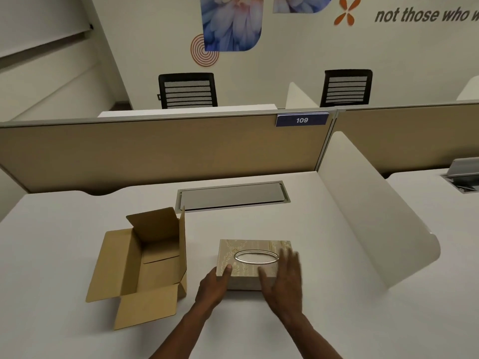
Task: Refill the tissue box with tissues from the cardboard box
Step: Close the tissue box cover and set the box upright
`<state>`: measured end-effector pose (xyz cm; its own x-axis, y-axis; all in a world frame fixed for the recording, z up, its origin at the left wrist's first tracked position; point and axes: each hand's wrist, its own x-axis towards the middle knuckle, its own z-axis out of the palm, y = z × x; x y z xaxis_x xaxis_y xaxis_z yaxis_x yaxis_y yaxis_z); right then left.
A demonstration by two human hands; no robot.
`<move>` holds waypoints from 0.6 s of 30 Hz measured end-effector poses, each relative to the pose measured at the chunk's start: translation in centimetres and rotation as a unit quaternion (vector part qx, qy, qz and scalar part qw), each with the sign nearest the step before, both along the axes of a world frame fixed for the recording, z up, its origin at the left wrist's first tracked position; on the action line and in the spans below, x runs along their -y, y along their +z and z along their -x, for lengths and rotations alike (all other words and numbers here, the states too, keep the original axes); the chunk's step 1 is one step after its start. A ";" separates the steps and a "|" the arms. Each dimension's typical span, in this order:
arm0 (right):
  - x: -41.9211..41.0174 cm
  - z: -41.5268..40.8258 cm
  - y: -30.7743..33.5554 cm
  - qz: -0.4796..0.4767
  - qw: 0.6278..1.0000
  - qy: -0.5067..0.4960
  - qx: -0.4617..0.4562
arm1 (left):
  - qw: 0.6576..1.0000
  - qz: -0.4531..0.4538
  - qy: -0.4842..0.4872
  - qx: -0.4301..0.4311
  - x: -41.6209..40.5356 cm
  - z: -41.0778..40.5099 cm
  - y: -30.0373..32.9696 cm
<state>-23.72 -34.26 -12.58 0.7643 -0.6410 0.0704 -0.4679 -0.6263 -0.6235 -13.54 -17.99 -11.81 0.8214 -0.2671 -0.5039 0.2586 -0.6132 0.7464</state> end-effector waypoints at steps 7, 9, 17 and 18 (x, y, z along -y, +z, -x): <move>3.4 1.6 -1.1 -0.311 0.941 -0.130 -0.024 | 1.000 0.001 0.001 0.006 -0.2 0.2 -0.6; 3.5 1.9 -1.4 -0.319 0.940 -0.120 -0.001 | 1.000 0.000 -0.001 0.012 -0.1 0.3 -0.5; 3.3 2.0 -1.7 -0.322 0.939 -0.121 0.015 | 0.999 -0.015 -0.003 0.028 -0.2 0.7 -0.4; 3.3 2.1 -1.7 -0.323 0.939 -0.120 0.018 | 0.999 -0.016 -0.005 0.029 -0.2 0.7 -0.4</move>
<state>-25.79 -37.52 -14.28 0.5973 -0.7124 -0.3684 -0.5182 0.0078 -0.8552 -14.21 -17.82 -12.17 0.8470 -0.2612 -0.4629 0.2078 -0.6389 0.7407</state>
